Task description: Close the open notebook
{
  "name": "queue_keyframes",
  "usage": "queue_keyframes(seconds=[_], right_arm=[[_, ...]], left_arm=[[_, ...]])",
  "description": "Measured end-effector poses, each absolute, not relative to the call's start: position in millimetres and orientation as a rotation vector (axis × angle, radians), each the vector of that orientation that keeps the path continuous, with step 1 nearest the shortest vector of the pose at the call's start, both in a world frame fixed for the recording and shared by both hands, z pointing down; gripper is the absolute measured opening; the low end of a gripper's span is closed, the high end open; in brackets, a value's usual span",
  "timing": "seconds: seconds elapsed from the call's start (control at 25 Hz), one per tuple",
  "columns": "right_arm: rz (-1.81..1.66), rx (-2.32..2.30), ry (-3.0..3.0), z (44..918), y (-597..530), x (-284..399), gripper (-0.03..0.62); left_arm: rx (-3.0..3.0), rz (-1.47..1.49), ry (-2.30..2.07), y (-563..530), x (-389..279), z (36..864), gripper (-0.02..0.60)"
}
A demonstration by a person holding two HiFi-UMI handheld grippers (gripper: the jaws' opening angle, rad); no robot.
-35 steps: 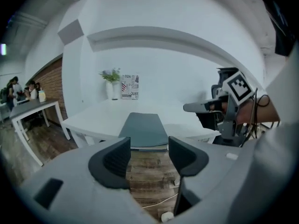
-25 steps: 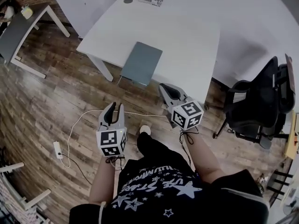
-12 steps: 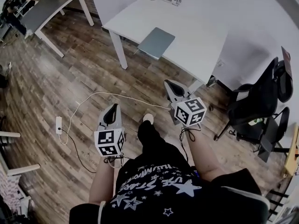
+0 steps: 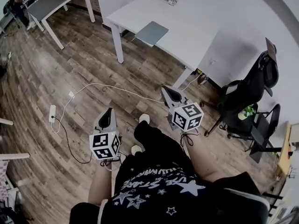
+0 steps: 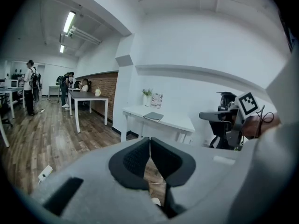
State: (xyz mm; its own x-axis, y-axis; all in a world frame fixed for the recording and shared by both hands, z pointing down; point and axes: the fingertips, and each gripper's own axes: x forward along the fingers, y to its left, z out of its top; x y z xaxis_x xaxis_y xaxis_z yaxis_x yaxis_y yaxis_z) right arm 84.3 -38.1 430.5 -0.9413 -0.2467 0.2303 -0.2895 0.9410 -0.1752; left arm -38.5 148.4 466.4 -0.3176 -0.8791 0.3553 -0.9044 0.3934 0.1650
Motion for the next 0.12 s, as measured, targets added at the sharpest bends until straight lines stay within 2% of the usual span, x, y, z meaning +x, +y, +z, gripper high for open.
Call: queue_keyframes(seconds=[0.12], right_arm=[[0.312,0.419,-2.891,428.3,-31.8,103.7,0.003]], left_arm=[[1.546,0.085,-2.265,154.2,-19.9,465.5,0.026]])
